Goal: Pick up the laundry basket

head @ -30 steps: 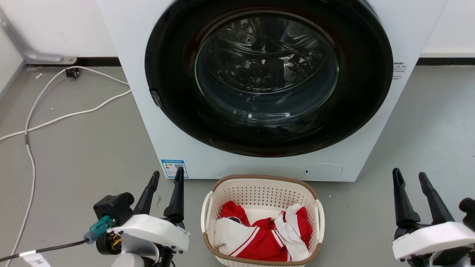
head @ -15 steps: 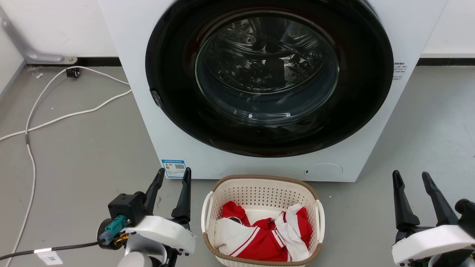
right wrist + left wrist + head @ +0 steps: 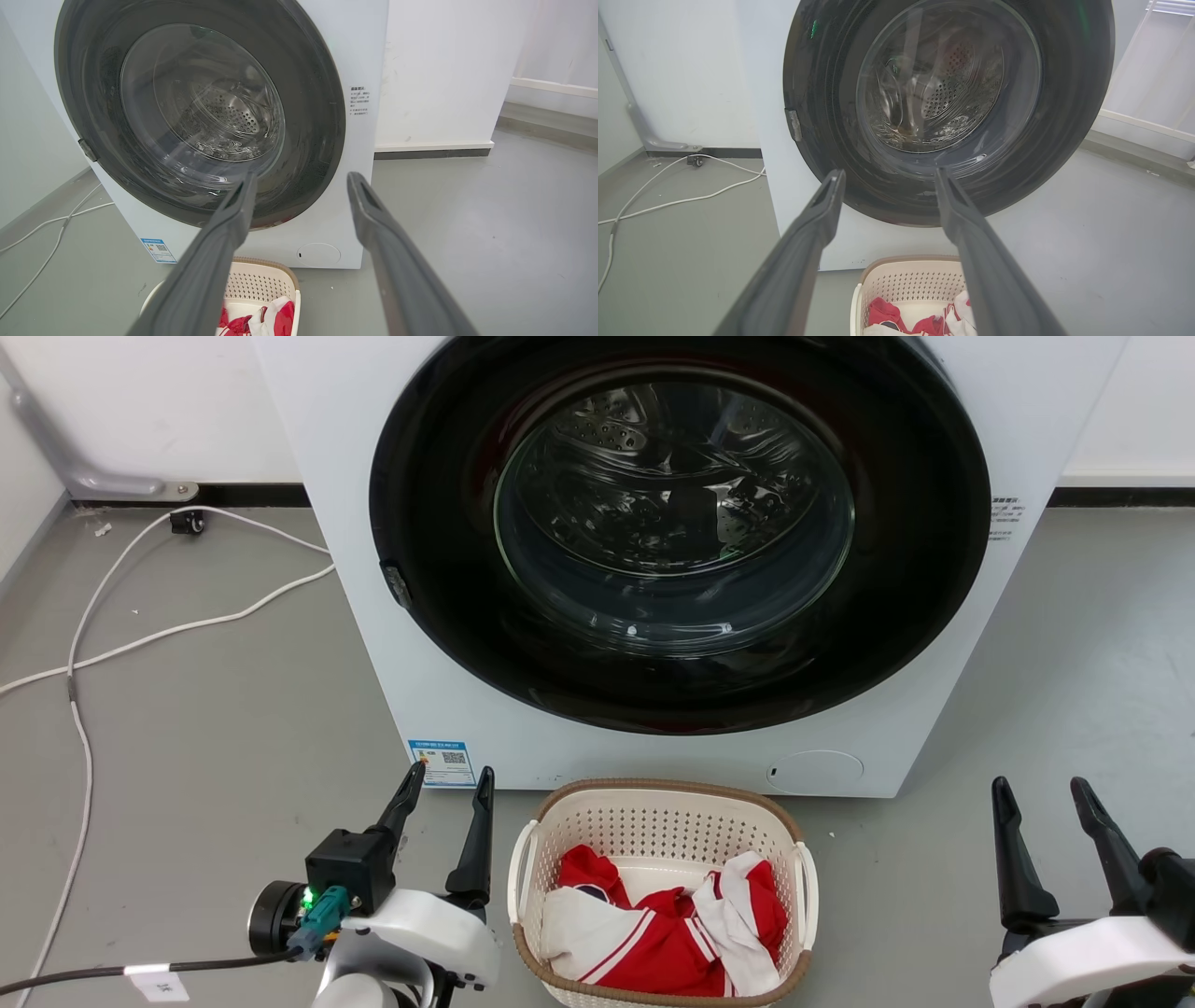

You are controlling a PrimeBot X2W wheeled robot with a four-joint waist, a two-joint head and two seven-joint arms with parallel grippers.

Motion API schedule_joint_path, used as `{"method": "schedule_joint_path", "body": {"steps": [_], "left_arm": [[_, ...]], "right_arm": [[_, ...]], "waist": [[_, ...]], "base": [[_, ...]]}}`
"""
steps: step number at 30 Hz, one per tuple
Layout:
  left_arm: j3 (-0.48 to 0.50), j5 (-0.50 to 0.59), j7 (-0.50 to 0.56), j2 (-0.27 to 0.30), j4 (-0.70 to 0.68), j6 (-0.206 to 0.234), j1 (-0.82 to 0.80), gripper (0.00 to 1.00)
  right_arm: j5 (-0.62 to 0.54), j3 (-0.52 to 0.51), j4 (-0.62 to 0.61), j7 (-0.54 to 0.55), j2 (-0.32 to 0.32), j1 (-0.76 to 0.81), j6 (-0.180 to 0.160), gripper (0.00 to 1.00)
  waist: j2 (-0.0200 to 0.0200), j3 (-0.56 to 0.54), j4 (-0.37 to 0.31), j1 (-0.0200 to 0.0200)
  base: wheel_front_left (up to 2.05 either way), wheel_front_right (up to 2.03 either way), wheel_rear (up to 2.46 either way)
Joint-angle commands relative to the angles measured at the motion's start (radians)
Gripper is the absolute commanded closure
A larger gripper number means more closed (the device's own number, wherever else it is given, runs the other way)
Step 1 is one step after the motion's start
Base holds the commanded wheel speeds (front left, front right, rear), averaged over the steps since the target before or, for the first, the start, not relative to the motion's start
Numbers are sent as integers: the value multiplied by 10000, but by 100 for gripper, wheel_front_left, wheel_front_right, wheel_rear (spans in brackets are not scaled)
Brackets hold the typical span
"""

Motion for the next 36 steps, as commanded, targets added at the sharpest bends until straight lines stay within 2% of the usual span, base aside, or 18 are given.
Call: {"method": "schedule_joint_path", "body": {"steps": [1,20,36], "left_arm": [[-31,278,-114,15,32,46,-194,0],[-103,1346,-451,-88,355,144,-200,0],[-39,1219,-516,-176,634,39,-265,0]], "right_arm": [[-198,-47,-136,-14,22,101,19,0],[-1031,-191,-304,-138,35,314,11,0],[-983,-255,-15,-363,37,172,11,0]], "waist": [[0,6,4,0],[0,21,70,0],[0,42,160,0]], "base": [[0,0,0],[0,0,0],[0,0,0]]}}
